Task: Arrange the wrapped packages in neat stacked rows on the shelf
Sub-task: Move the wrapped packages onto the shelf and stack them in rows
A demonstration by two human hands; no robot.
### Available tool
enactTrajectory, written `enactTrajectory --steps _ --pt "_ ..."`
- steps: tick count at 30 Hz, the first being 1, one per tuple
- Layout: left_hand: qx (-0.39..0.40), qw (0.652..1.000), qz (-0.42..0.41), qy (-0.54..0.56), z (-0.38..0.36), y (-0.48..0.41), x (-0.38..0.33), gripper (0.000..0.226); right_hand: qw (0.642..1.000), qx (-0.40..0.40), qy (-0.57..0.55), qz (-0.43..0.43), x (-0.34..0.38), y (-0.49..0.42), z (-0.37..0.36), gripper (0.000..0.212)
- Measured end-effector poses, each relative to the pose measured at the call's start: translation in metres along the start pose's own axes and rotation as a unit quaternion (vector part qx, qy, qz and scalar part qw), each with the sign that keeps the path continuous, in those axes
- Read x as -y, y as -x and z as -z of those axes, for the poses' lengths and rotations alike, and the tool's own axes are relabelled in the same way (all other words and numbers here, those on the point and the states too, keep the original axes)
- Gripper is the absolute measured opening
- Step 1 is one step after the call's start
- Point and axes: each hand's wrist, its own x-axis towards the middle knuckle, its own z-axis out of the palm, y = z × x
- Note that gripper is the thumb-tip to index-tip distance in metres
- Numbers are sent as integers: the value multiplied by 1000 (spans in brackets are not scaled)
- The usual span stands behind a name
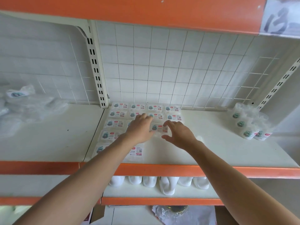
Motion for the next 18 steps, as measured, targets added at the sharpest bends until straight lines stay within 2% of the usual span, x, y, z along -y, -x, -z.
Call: enactTrajectory --steps 4,9,12,18 --pt "17 999 11 -29 -3 5 5 20 999 -37 7 4 2 -9 -10 38" --pt "32 998 8 -53 -10 4 7 29 996 -70 7 61 2 -9 -18 34" --pt "25 998 7 -56 -13 3 6 26 992 -93 -18 84 0 -10 -24 28" --pt "8 998 2 -55 -13 5 3 28 989 -95 -29 107 1 -12 -24 27"
